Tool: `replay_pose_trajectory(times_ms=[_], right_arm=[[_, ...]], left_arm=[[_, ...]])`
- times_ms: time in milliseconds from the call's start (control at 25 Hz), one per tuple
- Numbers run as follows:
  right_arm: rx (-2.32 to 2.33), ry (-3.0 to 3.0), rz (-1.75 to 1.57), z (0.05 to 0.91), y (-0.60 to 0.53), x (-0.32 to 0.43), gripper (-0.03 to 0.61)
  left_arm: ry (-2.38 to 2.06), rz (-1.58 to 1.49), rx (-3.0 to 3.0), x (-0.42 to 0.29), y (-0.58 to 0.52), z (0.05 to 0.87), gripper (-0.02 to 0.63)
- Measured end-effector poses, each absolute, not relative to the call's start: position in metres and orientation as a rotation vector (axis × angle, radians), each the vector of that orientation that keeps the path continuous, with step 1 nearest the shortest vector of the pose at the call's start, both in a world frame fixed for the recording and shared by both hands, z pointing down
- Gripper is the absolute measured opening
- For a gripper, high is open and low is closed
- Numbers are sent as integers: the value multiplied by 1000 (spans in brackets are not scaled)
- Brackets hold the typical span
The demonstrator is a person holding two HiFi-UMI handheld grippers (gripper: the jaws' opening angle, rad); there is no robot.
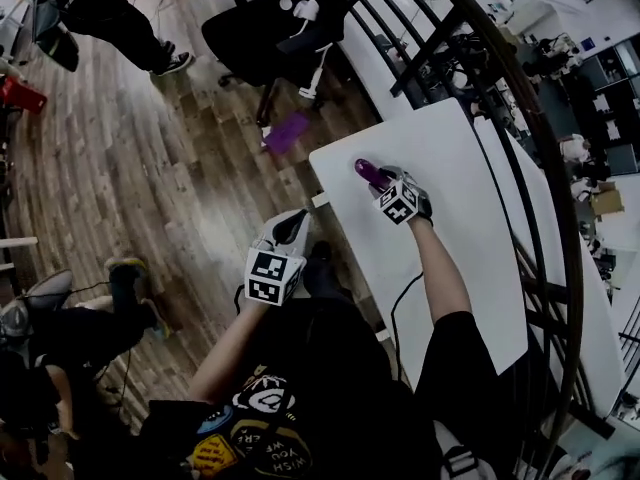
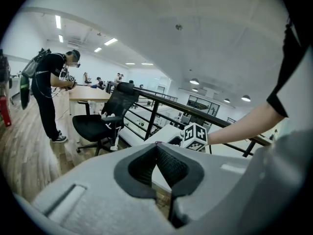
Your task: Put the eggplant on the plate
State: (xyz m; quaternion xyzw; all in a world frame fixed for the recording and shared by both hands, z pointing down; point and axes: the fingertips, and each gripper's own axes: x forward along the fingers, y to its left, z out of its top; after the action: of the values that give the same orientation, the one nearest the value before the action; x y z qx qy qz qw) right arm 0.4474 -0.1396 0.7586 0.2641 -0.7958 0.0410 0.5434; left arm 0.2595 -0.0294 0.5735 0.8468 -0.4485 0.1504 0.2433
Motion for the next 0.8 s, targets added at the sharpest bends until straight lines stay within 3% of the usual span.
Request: replay_pose_trajectory(times_ms=[320,600,800], right_arm=[[313,-1806,-2,803,-160,451,206],[312,-1874,15,806,-159,450,209],[423,-1999,88,776,-157,448,252]], left_arm=[[-1356,408,2204,249,-40,577,5],[-1377,421,2184,251,-39,579,5],[-1331,416,2226,259,-40,574,5]])
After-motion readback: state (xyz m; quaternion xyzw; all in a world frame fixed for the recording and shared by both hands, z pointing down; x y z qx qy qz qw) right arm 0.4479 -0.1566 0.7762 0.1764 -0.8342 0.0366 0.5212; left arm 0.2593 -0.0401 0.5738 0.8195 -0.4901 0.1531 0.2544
